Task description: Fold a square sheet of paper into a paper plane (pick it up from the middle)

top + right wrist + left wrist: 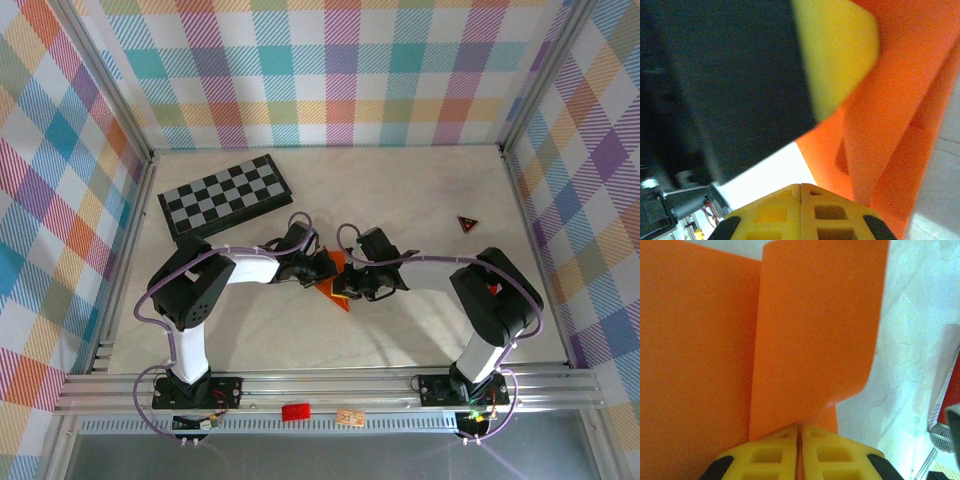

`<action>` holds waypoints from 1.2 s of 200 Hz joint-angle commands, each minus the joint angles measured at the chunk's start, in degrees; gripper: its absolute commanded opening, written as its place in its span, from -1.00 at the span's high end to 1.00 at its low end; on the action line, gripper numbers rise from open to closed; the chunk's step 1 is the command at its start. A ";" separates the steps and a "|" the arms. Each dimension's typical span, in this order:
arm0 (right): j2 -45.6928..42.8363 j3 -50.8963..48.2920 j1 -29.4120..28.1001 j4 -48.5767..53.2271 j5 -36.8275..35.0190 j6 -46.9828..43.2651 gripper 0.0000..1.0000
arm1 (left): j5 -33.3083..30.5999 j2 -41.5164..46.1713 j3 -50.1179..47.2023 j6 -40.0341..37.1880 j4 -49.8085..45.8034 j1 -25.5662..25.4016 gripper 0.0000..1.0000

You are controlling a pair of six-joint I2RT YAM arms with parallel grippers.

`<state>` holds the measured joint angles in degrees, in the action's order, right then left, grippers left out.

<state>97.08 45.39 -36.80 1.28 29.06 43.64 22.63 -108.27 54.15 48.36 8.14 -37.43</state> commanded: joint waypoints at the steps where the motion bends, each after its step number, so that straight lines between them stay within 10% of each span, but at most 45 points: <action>1: 0.46 -0.40 -0.27 2.10 -1.37 -1.23 0.89 | -2.50 -1.53 -1.49 -0.69 -3.39 -0.80 0.77; 240: -0.32 2.42 -2.23 2.27 -2.05 -0.56 0.79 | -2.59 -1.28 -0.85 -1.15 -4.87 -0.80 0.77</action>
<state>93.84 46.19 -38.50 1.50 28.10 43.29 22.61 -108.27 54.17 48.34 8.08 -37.43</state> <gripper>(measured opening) 0.102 0.115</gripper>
